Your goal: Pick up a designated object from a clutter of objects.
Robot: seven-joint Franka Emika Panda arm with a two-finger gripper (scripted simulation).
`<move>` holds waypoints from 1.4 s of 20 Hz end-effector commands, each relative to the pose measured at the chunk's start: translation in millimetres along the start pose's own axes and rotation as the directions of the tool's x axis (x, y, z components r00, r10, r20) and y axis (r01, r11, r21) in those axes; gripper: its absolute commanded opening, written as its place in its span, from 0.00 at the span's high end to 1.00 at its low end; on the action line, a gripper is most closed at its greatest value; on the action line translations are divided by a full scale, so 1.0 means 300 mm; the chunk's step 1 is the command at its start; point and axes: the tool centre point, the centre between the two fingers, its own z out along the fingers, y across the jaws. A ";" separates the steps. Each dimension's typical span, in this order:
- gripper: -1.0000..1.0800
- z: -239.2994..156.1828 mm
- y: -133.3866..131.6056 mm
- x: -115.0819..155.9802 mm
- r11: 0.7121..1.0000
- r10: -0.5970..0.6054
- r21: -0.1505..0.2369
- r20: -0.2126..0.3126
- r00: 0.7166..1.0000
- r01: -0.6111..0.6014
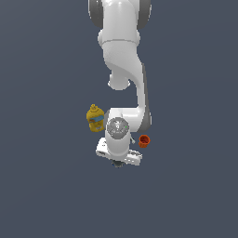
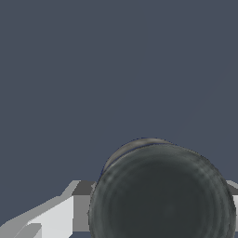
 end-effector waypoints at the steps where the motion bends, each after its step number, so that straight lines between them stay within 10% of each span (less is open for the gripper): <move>1: 1.00 -0.007 -0.001 0.000 1.000 0.000 0.000 -0.001 1.000 0.000; 13: 1.00 -0.202 -0.033 -0.030 1.000 0.000 0.000 -0.001 1.000 0.000; 28: 1.00 -0.763 -0.125 -0.108 1.000 0.001 -0.001 -0.001 1.000 -0.001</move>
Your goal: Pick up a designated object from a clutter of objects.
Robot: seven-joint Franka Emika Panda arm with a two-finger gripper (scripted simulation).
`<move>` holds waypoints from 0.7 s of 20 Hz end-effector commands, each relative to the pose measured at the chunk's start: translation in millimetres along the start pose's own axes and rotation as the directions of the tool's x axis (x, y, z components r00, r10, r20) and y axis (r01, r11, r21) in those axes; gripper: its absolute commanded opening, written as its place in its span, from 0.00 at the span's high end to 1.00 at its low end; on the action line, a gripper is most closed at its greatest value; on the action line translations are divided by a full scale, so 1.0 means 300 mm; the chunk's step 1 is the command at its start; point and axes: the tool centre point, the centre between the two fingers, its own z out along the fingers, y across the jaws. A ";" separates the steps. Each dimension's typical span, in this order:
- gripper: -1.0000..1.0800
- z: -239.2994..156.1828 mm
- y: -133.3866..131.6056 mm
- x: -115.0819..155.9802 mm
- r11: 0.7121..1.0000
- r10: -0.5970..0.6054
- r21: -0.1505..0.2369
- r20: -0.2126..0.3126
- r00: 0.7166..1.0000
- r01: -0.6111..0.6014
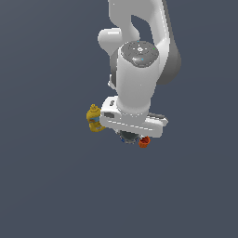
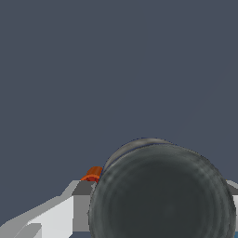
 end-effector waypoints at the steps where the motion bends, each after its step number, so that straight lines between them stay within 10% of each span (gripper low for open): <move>1: 1.00 -0.100 -0.016 -0.014 1.000 0.000 0.000 0.000 1.000 0.000; 14: 1.00 -0.448 -0.079 -0.047 1.000 0.000 0.000 0.000 1.000 0.000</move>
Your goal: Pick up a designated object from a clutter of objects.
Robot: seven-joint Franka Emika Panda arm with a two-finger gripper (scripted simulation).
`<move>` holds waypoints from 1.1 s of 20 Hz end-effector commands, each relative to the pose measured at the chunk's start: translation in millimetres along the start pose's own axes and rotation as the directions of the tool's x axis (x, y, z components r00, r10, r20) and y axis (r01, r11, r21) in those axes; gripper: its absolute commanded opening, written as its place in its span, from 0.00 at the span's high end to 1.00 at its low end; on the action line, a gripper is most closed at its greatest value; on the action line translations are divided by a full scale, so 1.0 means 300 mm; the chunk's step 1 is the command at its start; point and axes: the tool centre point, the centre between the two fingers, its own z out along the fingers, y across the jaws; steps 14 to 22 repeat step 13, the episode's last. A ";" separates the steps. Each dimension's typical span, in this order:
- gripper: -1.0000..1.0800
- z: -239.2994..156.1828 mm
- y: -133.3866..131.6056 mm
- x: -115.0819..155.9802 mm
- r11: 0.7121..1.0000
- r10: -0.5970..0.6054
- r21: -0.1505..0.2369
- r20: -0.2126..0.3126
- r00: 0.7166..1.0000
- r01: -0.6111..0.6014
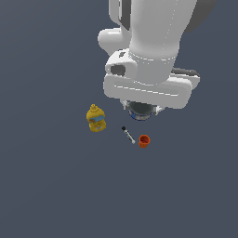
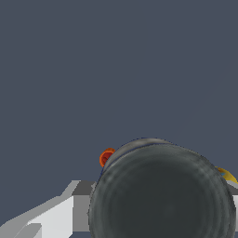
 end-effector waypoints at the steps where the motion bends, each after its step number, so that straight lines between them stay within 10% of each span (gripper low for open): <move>1: 1.00 -0.041 -0.007 -0.003 1.000 0.000 0.000 0.001 1.000 0.000; 22: 1.00 -0.074 -0.015 -0.001 1.000 0.000 0.000 0.001 1.000 0.000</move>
